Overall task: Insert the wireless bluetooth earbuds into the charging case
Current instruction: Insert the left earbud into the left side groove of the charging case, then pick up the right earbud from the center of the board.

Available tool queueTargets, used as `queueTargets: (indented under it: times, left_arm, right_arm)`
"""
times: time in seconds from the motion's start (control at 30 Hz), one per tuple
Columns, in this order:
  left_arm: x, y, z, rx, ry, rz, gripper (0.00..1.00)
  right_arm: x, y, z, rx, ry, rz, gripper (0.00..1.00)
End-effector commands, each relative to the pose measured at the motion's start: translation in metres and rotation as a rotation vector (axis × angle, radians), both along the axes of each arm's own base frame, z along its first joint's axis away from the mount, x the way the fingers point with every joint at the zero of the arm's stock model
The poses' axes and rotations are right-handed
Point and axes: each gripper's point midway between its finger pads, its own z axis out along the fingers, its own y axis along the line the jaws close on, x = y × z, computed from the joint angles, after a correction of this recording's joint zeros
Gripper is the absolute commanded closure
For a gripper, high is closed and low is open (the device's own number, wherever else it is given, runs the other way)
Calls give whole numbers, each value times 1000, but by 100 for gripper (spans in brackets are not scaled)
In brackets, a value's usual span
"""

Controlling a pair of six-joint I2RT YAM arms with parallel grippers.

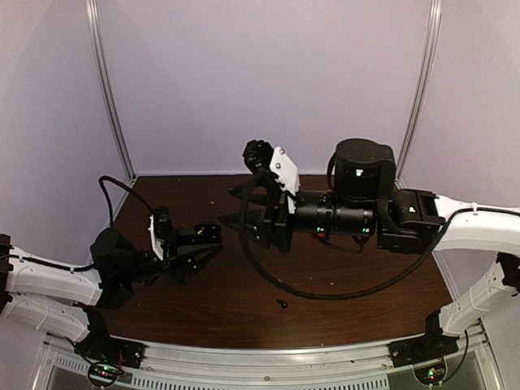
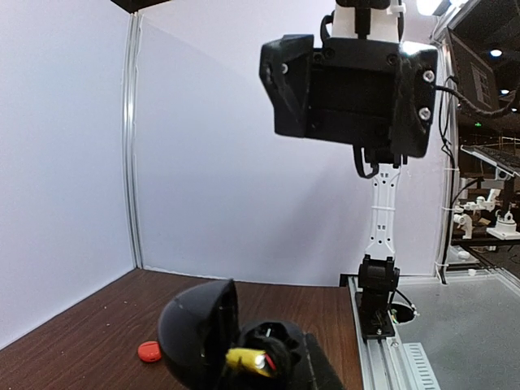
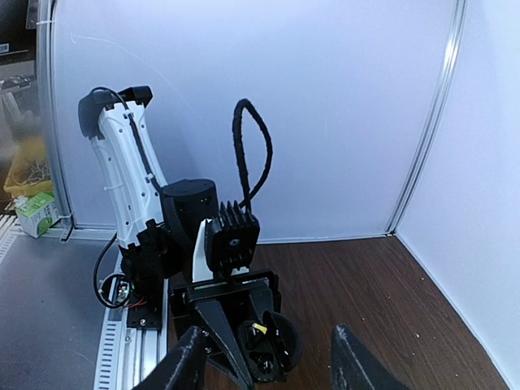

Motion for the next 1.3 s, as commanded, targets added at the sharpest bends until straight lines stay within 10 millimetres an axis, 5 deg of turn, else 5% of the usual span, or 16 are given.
queueTargets:
  times: [0.0,0.2,0.4,0.53,0.77,1.03,1.27]
  left_arm:
    - [-2,9,14,-52,-39,24,86]
    - [-1,13,12,-42,-34,47,86]
    - [2,16,6,-23,-17,72,86]
    - [3,18,5,-23,-12,81,86]
    - [3,18,6,-28,-13,84,85]
    - [3,17,5,-26,-20,81,86]
    - [3,17,5,-35,-24,79,85]
  right_arm:
    - [9,-27,-8,-31,65,-81,48]
    - [24,-59,-56,-156,217,-204,49]
    - [39,-91,-157,-481,438,-371,50]
    - [29,-103,-223,-676,550,-385,53]
    - [21,-113,-309,-775,694,-422,49]
    - [27,-109,-336,-749,651,-422,51]
    - [35,-114,-306,-454,480,-380,52]
